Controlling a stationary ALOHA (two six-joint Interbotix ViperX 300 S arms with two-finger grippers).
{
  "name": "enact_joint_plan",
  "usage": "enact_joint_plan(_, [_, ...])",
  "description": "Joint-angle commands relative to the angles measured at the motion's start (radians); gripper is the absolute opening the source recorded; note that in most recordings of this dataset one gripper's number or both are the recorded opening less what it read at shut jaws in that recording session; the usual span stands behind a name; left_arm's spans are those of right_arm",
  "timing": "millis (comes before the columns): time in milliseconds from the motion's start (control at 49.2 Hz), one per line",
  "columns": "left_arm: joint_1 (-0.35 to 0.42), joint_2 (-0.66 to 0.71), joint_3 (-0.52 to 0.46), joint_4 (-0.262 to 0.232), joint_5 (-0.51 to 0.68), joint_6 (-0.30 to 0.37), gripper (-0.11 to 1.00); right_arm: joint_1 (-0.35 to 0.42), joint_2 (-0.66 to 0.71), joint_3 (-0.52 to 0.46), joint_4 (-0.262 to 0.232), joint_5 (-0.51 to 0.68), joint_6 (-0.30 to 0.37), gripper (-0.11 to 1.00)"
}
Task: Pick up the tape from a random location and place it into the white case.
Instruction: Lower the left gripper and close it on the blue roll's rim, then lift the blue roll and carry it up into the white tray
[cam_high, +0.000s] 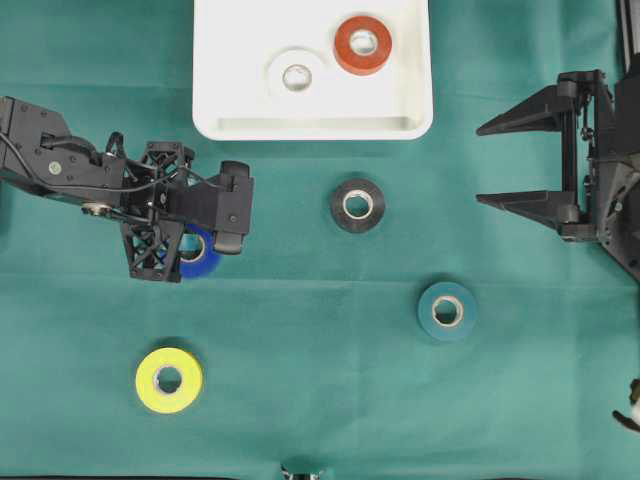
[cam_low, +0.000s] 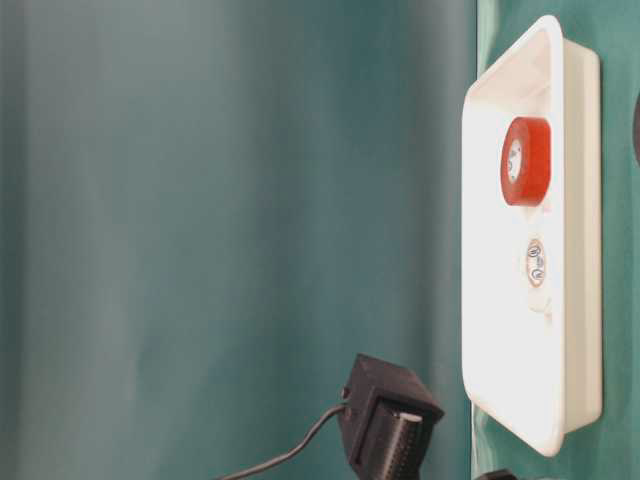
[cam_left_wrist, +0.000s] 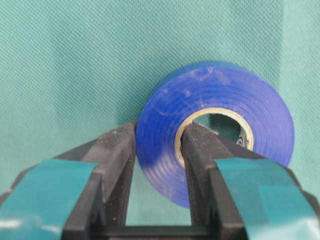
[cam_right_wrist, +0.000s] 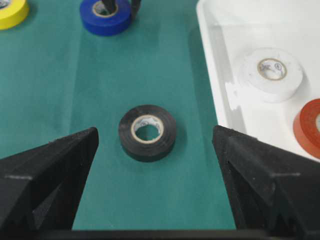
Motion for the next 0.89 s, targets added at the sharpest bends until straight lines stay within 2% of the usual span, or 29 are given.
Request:
enact_joint_plan(0, [-0.003, -0.052, -0.025, -0.005, 0.038, -0.003, 0.23, -0.002, 0.005, -0.028, 0.000, -0.005, 0.000, 0.88])
enact_joint_plan(264, [-0.020, -0.163, -0.083, -0.005, 0.167, -0.021, 0.23, -0.002, 0.005, -0.029, 0.000, 0.000, -0.002, 0.88])
enact_joint_plan(528, [-0.034, -0.249, -0.178, -0.005, 0.328, -0.021, 0.23, -0.002, 0.005, -0.031, 0.000, 0.006, 0.000, 0.88])
enact_joint_plan(874, [-0.052, -0.367, -0.310, -0.005, 0.479, -0.021, 0.23, -0.002, 0.003, -0.031, 0.000, 0.008, -0.002, 0.88])
